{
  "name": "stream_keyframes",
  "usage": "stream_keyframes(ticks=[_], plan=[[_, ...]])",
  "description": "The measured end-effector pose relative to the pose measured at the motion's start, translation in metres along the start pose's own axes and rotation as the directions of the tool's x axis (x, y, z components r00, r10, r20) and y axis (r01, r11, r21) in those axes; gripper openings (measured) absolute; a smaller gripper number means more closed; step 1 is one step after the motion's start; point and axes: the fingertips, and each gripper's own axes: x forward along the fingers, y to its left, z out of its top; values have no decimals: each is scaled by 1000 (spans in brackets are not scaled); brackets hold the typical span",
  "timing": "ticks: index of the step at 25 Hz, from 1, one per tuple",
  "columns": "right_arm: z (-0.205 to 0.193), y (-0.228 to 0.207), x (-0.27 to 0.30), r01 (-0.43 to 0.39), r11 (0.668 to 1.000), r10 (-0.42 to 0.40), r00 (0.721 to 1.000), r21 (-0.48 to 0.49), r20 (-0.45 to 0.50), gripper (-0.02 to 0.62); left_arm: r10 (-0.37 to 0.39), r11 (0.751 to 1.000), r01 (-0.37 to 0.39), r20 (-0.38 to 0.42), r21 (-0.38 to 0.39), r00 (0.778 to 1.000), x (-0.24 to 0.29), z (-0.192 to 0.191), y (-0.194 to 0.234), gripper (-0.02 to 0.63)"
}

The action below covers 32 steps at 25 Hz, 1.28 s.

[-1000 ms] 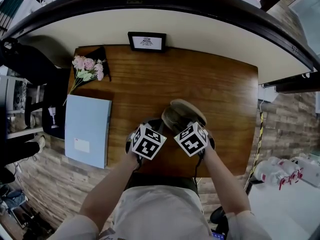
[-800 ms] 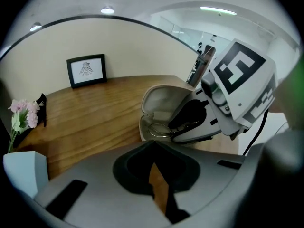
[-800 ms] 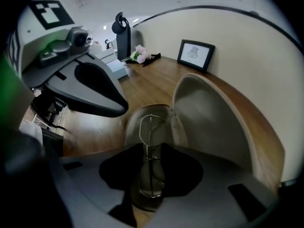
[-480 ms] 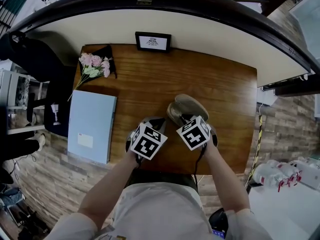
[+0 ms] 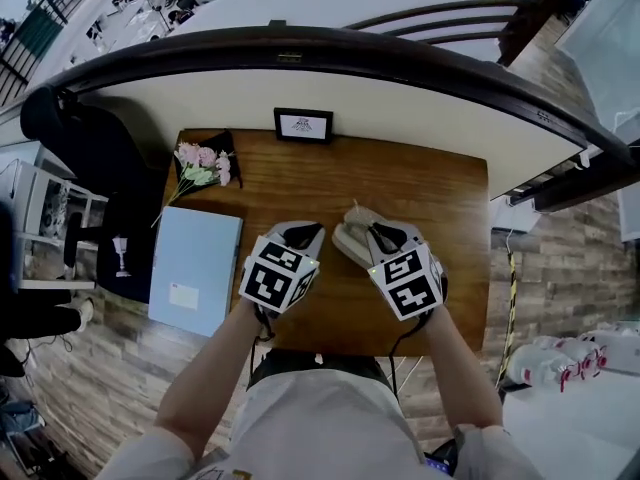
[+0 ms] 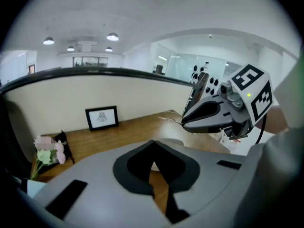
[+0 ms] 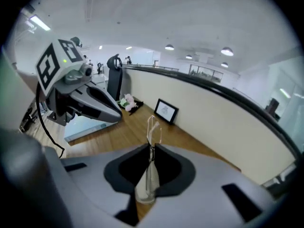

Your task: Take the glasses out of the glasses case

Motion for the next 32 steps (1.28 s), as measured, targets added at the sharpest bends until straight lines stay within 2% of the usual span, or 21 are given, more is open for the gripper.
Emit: stream_keyframes(ticks=[4, 8, 10, 15, 19, 22, 28, 32], plan=[[49, -5, -53, 30, 999, -32, 989, 21, 143, 38, 49, 994, -59, 111, 90, 993, -44, 55, -1, 2], [98, -6, -107, 63, 998, -68, 952, 27, 298, 40, 97, 963, -145, 209, 226, 973, -87, 97, -10, 3], [120, -10, -134, 100, 995, -98, 925, 13, 367, 41, 107, 956, -176, 281, 236, 954, -108, 119, -14, 2], [162, -15, -200, 162, 986, -153, 843, 27, 516, 43, 122, 924, -271, 463, 269, 878, -168, 170, -27, 2], [179, -16, -249, 186, 980, -193, 771, 74, 607, 43, 100, 913, -294, 544, 284, 833, -204, 194, -40, 2], [183, -15, -277, 194, 976, -214, 728, 103, 651, 44, 73, 909, -291, 573, 298, 816, -224, 203, -49, 2], [170, -17, -308, 213, 965, -260, 696, 153, 669, 44, 55, 912, -284, 599, 296, 799, -245, 202, -58, 2], [156, -13, -314, 199, 965, -262, 701, 170, 663, 44, 64, 914, -294, 619, 278, 783, -254, 194, -59, 2]])
